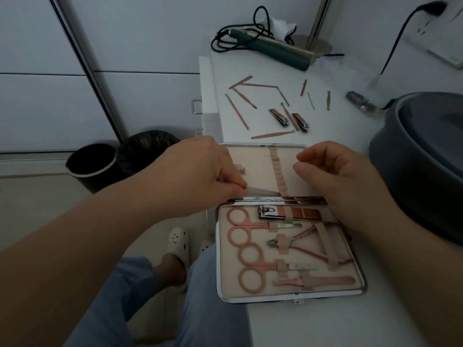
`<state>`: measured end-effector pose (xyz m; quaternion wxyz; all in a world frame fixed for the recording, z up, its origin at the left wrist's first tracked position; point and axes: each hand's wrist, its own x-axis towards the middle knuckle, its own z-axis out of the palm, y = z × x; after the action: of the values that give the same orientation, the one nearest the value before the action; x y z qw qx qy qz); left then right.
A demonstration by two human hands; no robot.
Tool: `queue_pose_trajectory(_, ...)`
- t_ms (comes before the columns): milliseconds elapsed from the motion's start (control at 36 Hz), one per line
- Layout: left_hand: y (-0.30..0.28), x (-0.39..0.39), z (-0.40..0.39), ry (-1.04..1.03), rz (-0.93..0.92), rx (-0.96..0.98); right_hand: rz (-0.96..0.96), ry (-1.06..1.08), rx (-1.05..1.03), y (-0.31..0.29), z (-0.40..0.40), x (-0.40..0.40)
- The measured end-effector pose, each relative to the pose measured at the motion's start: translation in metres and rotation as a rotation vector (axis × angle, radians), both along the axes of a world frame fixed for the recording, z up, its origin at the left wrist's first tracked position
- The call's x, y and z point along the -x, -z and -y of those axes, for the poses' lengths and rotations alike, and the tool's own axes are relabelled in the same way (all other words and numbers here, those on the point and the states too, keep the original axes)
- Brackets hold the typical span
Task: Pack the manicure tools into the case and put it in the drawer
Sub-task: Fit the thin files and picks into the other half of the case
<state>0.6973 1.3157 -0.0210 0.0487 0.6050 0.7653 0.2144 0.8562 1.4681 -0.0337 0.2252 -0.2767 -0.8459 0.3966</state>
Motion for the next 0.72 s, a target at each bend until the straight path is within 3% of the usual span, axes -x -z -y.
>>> queue_pose_trajectory(111, 0.001, 0.0, -0.002, 0.014, 0.051, 0.015, 0.009, -0.008, -0.001, 0.0, 0.001, 0.0)
queue_pose_trajectory(250, 0.006, -0.003, -0.001, 0.047, -0.011, 0.007, 0.021, -0.003, -0.014, -0.001, 0.002, 0.0)
queue_pose_trajectory(417, 0.012, -0.006, 0.019, -0.031, -0.09, -0.236, 0.003, 0.024, 0.04, -0.003, 0.001, -0.002)
queue_pose_trajectory(583, 0.023, -0.004, 0.03, -0.019, 0.035, -0.116, -0.074, 0.075, 0.209, -0.005, -0.002, 0.002)
queue_pose_trajectory(722, 0.026, -0.005, 0.022, 0.031, 0.059, -0.075, -0.086, 0.095, 0.224, -0.005, -0.003, 0.001)
